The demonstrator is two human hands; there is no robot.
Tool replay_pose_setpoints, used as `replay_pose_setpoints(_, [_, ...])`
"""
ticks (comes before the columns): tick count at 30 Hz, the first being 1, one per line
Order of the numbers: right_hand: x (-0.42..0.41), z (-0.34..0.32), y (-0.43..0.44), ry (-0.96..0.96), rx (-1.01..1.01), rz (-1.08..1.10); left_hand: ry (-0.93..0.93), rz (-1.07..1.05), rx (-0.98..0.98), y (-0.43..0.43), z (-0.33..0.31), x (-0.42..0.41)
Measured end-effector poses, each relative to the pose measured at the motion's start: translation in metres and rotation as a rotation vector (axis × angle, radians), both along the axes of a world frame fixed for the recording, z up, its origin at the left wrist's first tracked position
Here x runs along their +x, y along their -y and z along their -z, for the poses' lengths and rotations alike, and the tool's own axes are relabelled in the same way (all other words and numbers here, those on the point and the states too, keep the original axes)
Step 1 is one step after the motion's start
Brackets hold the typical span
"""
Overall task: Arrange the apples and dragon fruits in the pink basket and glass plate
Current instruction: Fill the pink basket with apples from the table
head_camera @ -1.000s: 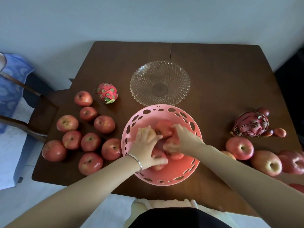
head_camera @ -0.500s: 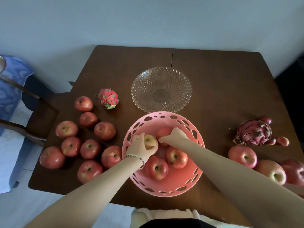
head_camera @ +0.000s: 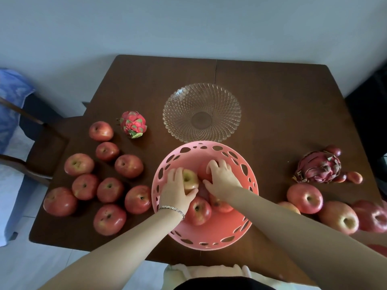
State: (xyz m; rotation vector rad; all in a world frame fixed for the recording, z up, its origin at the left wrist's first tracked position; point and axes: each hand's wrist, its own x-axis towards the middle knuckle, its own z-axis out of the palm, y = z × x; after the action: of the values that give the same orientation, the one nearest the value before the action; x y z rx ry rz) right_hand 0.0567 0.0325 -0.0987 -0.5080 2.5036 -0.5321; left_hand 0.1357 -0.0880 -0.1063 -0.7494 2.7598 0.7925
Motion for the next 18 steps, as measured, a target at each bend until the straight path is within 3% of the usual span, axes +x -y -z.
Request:
replay_pose_setpoints(5, [0.008,0.003,0.004,-0.163,0.087,-0.051,0.114,0.086,-0.154,0.000,0.000,-0.002])
replay_pose_setpoints(10, [0.006,-0.005,0.009,-0.139,0.192,-0.121,0.156,0.038,-0.037,-0.002,0.002,-0.006])
replay_pose_setpoints(12, [-0.001,-0.024,0.000,-0.068,0.090,-0.099,0.199,0.063,-0.086,-0.003,0.000,-0.009])
replay_pose_setpoints(14, [-0.005,-0.049,-0.017,-0.143,-0.115,0.005,0.231,0.117,-0.188,-0.004,-0.007,-0.011])
replay_pose_setpoints(16, [-0.009,-0.072,-0.047,-0.314,-0.220,0.157,0.120,0.140,-0.260,-0.006,-0.016,-0.013])
replay_pose_setpoints(18, [-0.015,-0.080,-0.087,-0.346,-0.074,0.293,-0.039,0.105,-0.298,-0.006,-0.024,-0.013])
